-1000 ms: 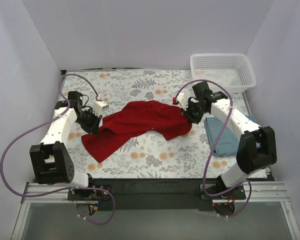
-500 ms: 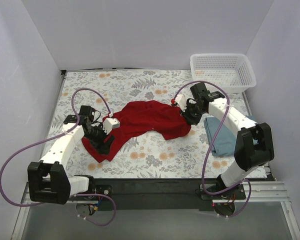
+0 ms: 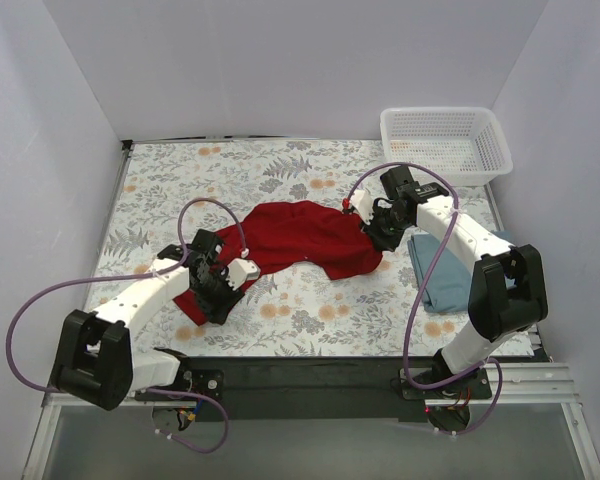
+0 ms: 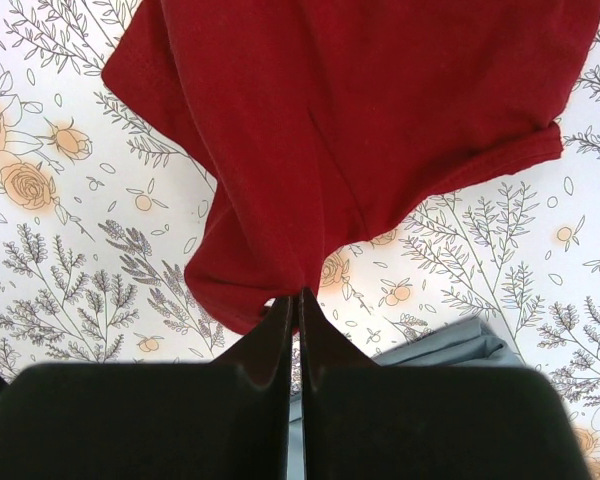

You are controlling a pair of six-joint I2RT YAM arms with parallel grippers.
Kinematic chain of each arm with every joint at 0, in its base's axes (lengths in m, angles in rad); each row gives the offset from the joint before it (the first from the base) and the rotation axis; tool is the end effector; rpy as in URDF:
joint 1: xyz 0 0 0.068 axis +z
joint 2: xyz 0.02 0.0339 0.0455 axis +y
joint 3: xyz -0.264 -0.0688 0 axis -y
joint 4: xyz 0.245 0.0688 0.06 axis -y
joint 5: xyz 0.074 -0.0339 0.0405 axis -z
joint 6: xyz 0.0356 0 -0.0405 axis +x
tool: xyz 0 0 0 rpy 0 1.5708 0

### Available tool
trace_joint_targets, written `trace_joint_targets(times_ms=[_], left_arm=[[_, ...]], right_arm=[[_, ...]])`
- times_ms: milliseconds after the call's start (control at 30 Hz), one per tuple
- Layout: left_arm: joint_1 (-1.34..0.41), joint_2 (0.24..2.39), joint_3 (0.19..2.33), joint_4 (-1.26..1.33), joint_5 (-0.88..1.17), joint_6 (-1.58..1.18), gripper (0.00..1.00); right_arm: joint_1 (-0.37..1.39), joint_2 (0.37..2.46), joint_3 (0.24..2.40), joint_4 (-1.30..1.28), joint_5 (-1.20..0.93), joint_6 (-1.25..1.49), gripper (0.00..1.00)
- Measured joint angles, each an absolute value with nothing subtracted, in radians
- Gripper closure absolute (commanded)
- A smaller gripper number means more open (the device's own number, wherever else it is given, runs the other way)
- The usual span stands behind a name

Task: Fold and stack the t-shirts
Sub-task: Flatten the tshirt out

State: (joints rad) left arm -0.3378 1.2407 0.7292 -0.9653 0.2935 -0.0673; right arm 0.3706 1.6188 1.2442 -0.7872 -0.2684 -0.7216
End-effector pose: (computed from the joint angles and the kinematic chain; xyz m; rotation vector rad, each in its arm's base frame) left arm 0.1736 -0.0719 0.1880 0.4355 3.0419 -0.4740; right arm 0.3002 0.1268 0.2440 -1.4572 2.2532 0.2594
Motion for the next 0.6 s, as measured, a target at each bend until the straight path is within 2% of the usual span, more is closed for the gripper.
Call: trace_joint_targets(times_ms=[300, 500, 533, 600], left_arm=[[-0.386, 1.341, 0.697, -0.834, 0.187, -0.129, 0.66], [-0.430, 1.340, 0.680, -0.788, 0.102, -0.151, 0.89], [-0.438, 1.333, 0.674, -0.779, 0.084, -0.153, 0.98], [-0.448, 1.314, 0.662, -0.766, 0.059, -0.157, 1.00]], right_arm=[[0.371, 1.619, 1.244, -0.790, -0.269, -0.718, 0.99], [0.371, 1.619, 1.244, -0.796, -0.270, -0.714, 0.99], [0.371, 1.619, 1.244, -0.797, -0.272, -0.714, 0.99], [0.371, 1.619, 1.244, -0.804, -0.273, -0.714, 0.99]])
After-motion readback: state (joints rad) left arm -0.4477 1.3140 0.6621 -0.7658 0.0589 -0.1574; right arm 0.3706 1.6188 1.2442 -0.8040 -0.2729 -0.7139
